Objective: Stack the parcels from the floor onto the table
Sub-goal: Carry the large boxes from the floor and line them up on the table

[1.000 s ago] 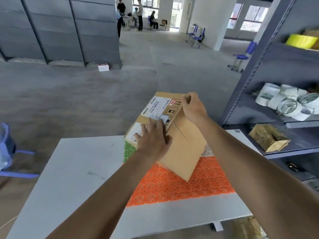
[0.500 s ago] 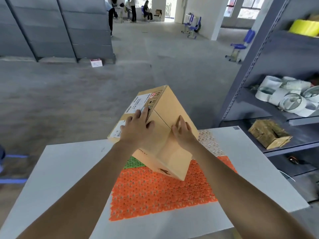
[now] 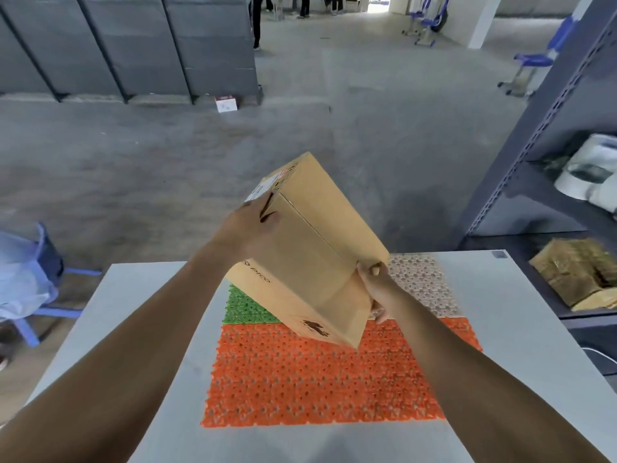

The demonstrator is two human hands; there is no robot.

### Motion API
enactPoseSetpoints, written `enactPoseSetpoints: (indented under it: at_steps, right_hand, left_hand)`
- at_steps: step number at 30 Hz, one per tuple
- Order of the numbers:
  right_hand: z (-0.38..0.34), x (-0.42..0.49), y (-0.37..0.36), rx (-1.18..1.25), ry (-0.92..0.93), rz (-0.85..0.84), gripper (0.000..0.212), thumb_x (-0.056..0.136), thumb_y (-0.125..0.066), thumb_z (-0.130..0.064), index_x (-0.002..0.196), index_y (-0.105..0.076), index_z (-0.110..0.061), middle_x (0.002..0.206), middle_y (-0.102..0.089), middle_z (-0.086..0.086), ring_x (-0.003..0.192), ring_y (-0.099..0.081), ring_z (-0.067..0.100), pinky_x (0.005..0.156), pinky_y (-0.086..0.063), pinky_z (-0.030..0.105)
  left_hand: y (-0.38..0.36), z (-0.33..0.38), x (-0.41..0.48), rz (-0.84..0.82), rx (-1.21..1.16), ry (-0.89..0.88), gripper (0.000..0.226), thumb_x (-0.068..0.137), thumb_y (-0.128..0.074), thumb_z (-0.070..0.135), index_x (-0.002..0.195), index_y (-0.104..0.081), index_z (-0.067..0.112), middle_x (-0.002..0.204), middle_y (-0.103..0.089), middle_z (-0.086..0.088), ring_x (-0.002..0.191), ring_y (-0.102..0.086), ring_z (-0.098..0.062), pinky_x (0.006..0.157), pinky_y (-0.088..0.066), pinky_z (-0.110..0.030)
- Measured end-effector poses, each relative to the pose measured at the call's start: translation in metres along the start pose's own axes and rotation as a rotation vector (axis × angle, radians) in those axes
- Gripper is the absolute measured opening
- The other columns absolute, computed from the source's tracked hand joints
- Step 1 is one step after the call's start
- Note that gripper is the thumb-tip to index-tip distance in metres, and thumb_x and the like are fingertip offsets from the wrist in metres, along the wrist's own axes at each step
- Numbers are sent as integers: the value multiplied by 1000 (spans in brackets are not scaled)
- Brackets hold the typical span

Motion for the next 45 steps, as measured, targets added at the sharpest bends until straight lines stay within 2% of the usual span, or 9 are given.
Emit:
enactPoseSetpoints:
  at_steps: [9,13,18,24,28,32,34,40,45]
  right_hand:
    - [-39,7,3,-19,234,188,49,90,-58,-39,135,-43,-26,124,-58,3,102,-56,24,89,-48,40]
    - [-64,4,16,-129,294,251,44,89,-55,-34,131,-48,-23,112,-61,0,92,-58,18,69,-45,32]
    - [-74,3,22,-209,245,289,31,91,-55,-32,118,-52,-18,101,-60,1,86,-61,18,67,-50,34]
    - [-78,0,20,-240,281,295,6,90,-54,-19,96,-55,-19,87,-62,-3,76,-61,12,55,-42,26]
    - [-82,-1,18,-214,273,292,9,89,-52,-16,97,-56,-20,88,-64,1,88,-63,17,64,-48,26]
    - [-85,0,11,-210,308,270,15,86,-51,-15,88,-63,-24,92,-69,7,83,-67,24,63,-48,30]
    - [-85,0,9,-241,333,265,17,87,-50,-15,91,-63,-25,90,-68,7,77,-65,23,60,-46,28]
    - [-68,-2,-10,-358,326,202,50,87,-45,-5,134,-53,-17,91,-62,0,55,-52,12,39,-36,18]
    - [-59,-1,-25,-407,304,171,67,90,-49,-6,151,-25,-23,106,-59,4,52,-48,11,34,-33,16]
  left_hand:
    - [6,-65,29,-33,-173,121,35,92,-48,45,125,-52,35,114,-63,2,102,-57,-25,84,-44,-34]
    - [-6,-101,37,-46,-343,293,53,93,-51,46,137,-40,19,118,-52,-1,106,-53,-26,86,-44,-35]
    - [-20,-129,40,-106,-515,388,26,93,-55,33,106,-49,11,112,-59,-11,94,-57,-26,75,-46,-34]
    - [-34,-142,31,-182,-586,422,29,98,-49,30,120,-58,14,111,-62,-4,88,-59,-17,67,-43,-26]
    - [-31,-146,28,-156,-628,466,27,99,-47,27,121,-58,17,109,-59,-2,82,-54,-14,60,-36,-23]
    - [-31,-148,23,-172,-706,458,32,100,-44,16,129,-55,8,123,-61,-10,106,-59,-24,79,-47,-28]
    - [-32,-152,22,-184,-664,438,32,100,-45,16,130,-55,9,124,-62,-11,109,-60,-27,85,-48,-33]
    - [-45,-155,17,-146,-437,411,30,91,-41,9,111,-62,14,89,-61,-4,73,-54,-21,60,-41,-26]
    - [-53,-166,9,-72,-387,508,36,90,-35,8,118,-57,8,95,-59,-10,87,-55,-29,67,-40,-32]
Point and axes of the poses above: each hand's wrist, its own x-axis towards the middle knuckle, its own y-axis out of the back of the hand, z = x × y, the point moved 6 cm from there along x, towards the middle knuckle
